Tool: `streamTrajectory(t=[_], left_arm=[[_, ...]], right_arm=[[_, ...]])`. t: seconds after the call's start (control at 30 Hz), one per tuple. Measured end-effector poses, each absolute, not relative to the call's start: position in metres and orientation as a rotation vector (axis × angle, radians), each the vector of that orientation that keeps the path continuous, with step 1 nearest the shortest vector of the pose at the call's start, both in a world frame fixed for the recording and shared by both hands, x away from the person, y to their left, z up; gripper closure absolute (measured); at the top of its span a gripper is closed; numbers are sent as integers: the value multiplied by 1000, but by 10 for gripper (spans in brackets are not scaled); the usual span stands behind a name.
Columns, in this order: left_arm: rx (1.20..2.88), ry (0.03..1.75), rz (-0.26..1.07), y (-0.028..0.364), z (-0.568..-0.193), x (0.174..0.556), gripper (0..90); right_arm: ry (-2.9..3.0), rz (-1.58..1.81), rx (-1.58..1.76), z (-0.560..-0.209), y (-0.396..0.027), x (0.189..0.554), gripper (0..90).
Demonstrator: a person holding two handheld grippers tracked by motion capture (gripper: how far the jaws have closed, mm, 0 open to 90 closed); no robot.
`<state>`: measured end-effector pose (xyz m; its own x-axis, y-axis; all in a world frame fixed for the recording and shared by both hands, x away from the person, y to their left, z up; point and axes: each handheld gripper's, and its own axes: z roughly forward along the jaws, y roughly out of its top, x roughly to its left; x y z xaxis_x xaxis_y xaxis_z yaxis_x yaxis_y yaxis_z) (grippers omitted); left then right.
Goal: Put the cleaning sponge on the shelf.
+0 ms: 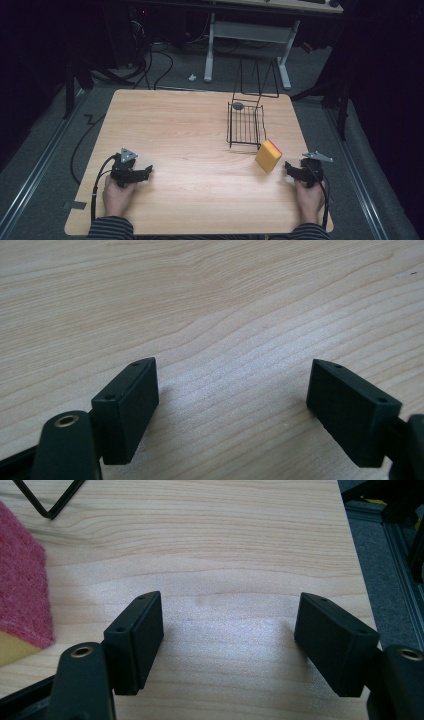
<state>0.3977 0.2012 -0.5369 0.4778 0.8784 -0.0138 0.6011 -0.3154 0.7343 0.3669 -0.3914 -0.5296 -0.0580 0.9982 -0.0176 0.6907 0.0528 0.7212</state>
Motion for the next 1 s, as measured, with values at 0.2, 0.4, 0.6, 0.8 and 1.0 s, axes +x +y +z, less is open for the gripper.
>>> streamTrajectory(t=[0.2, 0.4, 0.6, 0.8, 1.0], left_arm=[[2038, 1220, 519, 201, -537, 398, 213], [2039, 1221, 520, 201, -537, 398, 212], [2039, 1221, 520, 201, -537, 398, 212], [2039, 1221, 521, 201, -537, 398, 212], [2039, 1221, 520, 201, -537, 398, 212]], right_arm=[[1805, 752, 1693, -530, -391, 366, 280], [1805, 753, 1693, -530, -391, 366, 280], [1807, 753, 1691, -530, -391, 367, 280], [1807, 752, 1690, -530, -391, 367, 279], [1809, 752, 1686, -530, -391, 367, 279]])
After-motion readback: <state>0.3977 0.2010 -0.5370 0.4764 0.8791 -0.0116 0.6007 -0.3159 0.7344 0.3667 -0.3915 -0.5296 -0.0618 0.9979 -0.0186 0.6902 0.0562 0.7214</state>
